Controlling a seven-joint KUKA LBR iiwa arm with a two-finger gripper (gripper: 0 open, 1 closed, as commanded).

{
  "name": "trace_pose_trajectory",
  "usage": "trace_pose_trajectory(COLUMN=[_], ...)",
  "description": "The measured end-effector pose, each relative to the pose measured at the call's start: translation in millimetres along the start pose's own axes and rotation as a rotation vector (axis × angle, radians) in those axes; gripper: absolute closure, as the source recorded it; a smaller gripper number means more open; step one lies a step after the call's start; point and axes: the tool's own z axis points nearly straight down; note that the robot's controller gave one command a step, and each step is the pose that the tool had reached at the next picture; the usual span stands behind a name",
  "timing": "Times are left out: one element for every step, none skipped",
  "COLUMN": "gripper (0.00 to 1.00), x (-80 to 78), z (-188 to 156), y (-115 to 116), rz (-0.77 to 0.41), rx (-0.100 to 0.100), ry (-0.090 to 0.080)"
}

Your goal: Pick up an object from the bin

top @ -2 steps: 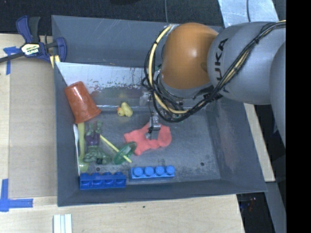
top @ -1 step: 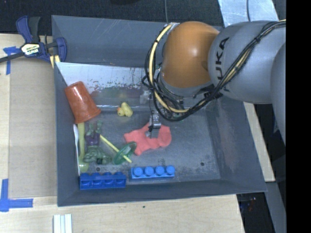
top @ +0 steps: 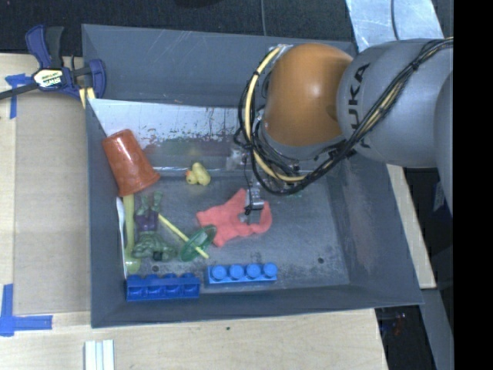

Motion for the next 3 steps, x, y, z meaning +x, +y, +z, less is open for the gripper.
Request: trace_pose_trajectory(gripper=[0.0,0.0,0.0], x=[-2.6,-1.5,-5.3], z=[43.2,47.3,71.1], y=[-16.5,-17.8,-25.4], rz=[-0.148,-0.18,-0.247], rx=[0.0,0.001,0.0], ry=[-0.002,-0.006,-0.001])
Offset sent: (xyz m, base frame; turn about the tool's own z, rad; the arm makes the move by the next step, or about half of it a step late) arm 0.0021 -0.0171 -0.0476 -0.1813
